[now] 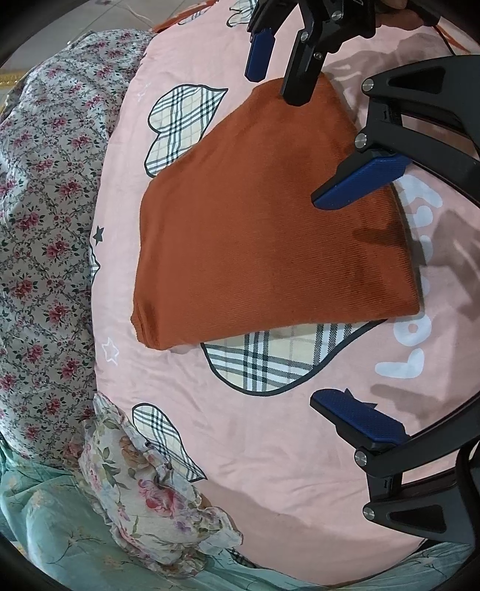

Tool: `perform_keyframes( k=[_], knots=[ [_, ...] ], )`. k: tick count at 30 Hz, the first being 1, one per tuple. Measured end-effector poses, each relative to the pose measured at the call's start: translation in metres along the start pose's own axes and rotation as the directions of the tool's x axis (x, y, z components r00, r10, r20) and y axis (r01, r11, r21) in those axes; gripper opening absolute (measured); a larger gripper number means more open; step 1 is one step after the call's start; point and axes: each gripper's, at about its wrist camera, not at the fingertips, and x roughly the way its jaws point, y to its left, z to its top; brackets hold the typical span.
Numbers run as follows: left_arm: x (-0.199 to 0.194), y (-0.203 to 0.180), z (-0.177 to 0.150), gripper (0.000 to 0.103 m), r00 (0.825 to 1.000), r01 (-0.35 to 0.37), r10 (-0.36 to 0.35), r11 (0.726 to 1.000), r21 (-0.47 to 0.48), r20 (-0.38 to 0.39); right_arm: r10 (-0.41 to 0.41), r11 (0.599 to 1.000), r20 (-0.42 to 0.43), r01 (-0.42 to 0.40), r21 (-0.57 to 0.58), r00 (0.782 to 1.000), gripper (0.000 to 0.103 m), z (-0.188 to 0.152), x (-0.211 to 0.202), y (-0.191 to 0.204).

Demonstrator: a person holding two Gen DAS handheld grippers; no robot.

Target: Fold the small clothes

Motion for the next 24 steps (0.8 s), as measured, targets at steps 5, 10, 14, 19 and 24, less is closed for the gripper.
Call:
perform_keyframes(
  k=[5,10,14,19,24],
  knots=[
    [-0.0008,0.0006,0.0032,0.098,1.000,-0.007,0.007,1.000,-0.004,0.009,-0.002,1.000,0.009,0.002,-0.001,1.000,0.087,0.0022,-0.0020,0.0000],
    [-0.0009,0.0003,0.0046,0.098,1.000,-0.010,0.010,1.000,-0.001,0.013,-0.003,1.000,0.009,0.003,0.000,1.000,0.087,0.0031,-0.0020,-0.0009],
    [0.0004,0.0013,0.0050,0.098,1.000,-0.009,0.009,1.000,-0.007,0.010,-0.003,1.000,0.009,0.003,-0.001,1.000,0.087,0.0033,-0.0016,-0.0022],
    [0.0016,0.0039,0.0069,0.098,1.000,-0.006,0.006,1.000,-0.015,0.014,-0.011,1.000,0.010,0.011,0.006,1.000,0.087,0.0047,-0.0010,-0.0051],
    [0.0042,0.0071,0.0069,0.098,1.000,-0.009,0.010,1.000,-0.028,0.010,-0.022,0.999,0.002,0.022,0.026,1.000,0.087,0.0046,0.0052,-0.0092]
  ],
)
